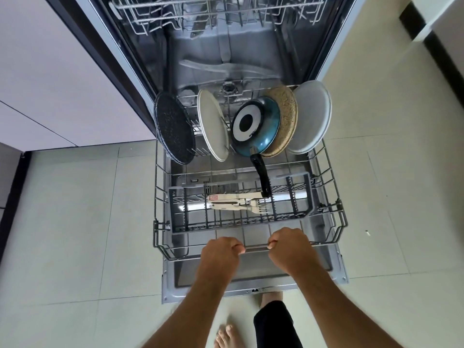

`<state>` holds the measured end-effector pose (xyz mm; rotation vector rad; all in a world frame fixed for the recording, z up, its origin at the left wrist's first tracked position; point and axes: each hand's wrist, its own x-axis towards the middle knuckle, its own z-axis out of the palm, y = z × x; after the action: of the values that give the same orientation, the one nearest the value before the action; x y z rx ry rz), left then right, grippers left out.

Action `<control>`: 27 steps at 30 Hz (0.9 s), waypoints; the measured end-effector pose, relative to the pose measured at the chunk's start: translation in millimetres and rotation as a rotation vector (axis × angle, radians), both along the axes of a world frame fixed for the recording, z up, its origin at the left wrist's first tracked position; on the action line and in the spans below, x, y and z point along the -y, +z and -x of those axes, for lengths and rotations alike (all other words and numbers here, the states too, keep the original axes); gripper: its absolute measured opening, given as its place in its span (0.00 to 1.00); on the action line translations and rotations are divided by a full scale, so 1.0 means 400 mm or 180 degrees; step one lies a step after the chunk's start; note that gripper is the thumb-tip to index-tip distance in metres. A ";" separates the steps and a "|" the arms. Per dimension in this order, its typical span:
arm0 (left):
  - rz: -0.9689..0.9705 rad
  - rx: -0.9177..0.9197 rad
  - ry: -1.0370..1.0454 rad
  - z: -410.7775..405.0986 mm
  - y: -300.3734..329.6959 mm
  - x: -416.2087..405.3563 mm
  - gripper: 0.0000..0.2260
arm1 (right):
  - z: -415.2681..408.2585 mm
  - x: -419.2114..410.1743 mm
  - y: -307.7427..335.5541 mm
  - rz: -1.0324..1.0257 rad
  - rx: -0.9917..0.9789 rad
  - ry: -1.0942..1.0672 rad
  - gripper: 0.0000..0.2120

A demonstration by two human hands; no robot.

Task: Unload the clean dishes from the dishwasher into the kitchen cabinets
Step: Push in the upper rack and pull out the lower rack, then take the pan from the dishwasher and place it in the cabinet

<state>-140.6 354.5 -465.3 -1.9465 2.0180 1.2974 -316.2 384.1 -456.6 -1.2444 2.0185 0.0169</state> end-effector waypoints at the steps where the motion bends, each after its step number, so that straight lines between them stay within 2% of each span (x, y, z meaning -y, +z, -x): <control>1: -0.0025 -0.0029 0.0024 0.000 0.000 0.002 0.09 | 0.002 0.003 0.000 -0.0025 0.0014 0.0019 0.11; 10: -0.0197 0.0007 -0.0608 -0.015 0.000 0.059 0.08 | 0.048 0.035 0.001 -0.0293 0.0488 -0.0100 0.07; 14: -0.0313 0.0025 -0.0969 -0.012 -0.008 0.090 0.08 | 0.093 0.077 -0.018 -0.0833 0.0907 0.0056 0.06; 16: -0.0377 0.0010 -0.1118 -0.010 -0.013 0.105 0.09 | 0.117 0.112 -0.030 -0.1222 0.1362 -0.0296 0.10; 18: -0.0377 -0.0042 -0.1140 -0.001 -0.025 0.125 0.12 | 0.133 0.152 -0.032 -0.1327 0.1750 -0.0897 0.11; 20: -0.0227 -0.0002 -0.1067 0.018 -0.032 0.154 0.16 | 0.142 0.188 -0.041 -0.0872 0.1637 -0.1088 0.08; 22: -0.0038 0.0013 -0.0983 0.046 -0.036 0.195 0.18 | 0.150 0.223 -0.061 -0.0181 0.0985 -0.0785 0.06; 24: 0.0105 -0.0094 -0.0845 0.076 -0.037 0.239 0.18 | 0.148 0.261 -0.076 0.0328 0.0543 -0.0617 0.08; 27: 0.0331 -0.0101 -0.0622 0.114 -0.058 0.306 0.20 | 0.135 0.327 -0.091 0.0710 0.0444 -0.0782 0.16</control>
<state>-186.1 231.9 -488.6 -1.7237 2.2671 1.2092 -370.2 253.2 -493.1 -1.0878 2.0777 -0.4118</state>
